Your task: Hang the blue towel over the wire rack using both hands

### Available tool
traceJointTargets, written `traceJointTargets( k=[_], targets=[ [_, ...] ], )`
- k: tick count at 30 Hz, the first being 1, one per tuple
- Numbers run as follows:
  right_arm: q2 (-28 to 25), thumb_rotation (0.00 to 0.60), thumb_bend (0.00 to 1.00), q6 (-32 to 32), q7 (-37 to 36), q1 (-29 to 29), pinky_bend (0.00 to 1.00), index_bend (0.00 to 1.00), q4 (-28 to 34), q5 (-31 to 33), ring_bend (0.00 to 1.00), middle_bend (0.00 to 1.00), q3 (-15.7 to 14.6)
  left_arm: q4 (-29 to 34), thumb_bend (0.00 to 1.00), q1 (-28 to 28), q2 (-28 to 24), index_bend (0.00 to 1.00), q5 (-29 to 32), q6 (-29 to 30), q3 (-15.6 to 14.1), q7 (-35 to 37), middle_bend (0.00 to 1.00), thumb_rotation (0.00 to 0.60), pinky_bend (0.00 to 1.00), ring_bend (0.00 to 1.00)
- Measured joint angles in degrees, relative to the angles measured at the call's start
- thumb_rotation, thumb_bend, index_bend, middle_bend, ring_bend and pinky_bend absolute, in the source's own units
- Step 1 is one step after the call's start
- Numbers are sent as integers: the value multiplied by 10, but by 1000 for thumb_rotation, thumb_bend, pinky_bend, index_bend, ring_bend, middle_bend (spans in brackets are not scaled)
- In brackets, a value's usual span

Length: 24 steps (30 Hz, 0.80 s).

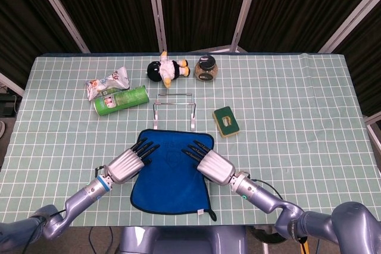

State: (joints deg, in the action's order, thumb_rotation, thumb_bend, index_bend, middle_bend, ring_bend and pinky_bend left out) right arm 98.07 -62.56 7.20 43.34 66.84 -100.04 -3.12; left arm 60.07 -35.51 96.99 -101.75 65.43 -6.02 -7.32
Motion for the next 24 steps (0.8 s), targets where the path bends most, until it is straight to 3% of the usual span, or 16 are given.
traceJointTargets(
  k=[12,24],
  targets=[
    [-9,600,509,-7,11,-2,0,644,22,-3,0,43,1,0,476,2,9,739,5,20,5,10,0,600,0,0],
    [-59,600,509,-22,53,6,0,646,114,-10,0,42,27,78,489,2,-26,806,16,60,37,1,0,600,0,0]
  ],
)
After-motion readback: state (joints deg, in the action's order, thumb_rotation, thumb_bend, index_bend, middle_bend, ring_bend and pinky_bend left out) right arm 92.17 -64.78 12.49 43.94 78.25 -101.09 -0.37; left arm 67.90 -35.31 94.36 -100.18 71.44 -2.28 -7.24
